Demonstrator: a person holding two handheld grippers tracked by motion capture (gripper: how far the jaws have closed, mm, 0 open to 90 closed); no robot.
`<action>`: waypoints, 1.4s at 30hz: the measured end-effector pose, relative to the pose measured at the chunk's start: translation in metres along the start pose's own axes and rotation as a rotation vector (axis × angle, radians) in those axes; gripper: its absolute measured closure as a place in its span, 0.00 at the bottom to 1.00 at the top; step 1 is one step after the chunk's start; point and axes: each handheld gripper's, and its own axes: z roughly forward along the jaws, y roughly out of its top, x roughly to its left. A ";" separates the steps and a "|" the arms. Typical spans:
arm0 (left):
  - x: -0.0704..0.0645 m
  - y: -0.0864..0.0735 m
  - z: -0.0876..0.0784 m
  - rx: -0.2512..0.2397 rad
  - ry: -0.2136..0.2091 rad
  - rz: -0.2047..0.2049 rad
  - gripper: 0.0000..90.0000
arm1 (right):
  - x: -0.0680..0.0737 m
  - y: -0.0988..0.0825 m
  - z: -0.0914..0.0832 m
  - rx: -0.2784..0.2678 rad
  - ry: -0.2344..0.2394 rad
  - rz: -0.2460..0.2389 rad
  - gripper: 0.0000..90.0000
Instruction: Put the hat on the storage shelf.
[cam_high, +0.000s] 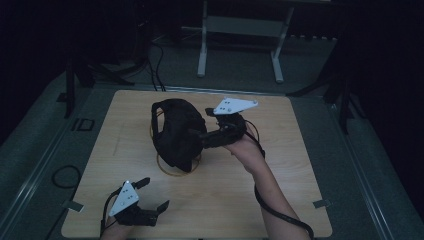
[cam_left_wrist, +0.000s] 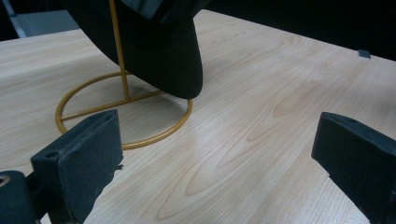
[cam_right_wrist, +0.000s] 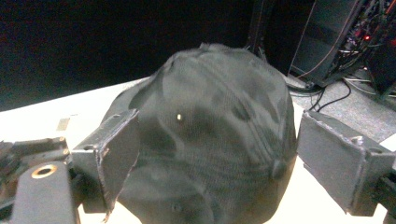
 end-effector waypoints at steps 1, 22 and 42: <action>-0.001 0.000 0.000 -0.002 0.005 0.000 0.03 | 0.000 -0.002 -0.002 0.007 -0.006 -0.011 0.15; 0.001 -0.004 0.003 0.019 0.005 -0.010 0.03 | -0.005 -0.057 -0.017 0.037 -0.026 0.002 0.15; 0.002 -0.006 0.004 0.032 -0.004 -0.010 0.03 | 0.007 -0.134 -0.029 0.074 0.032 0.018 0.16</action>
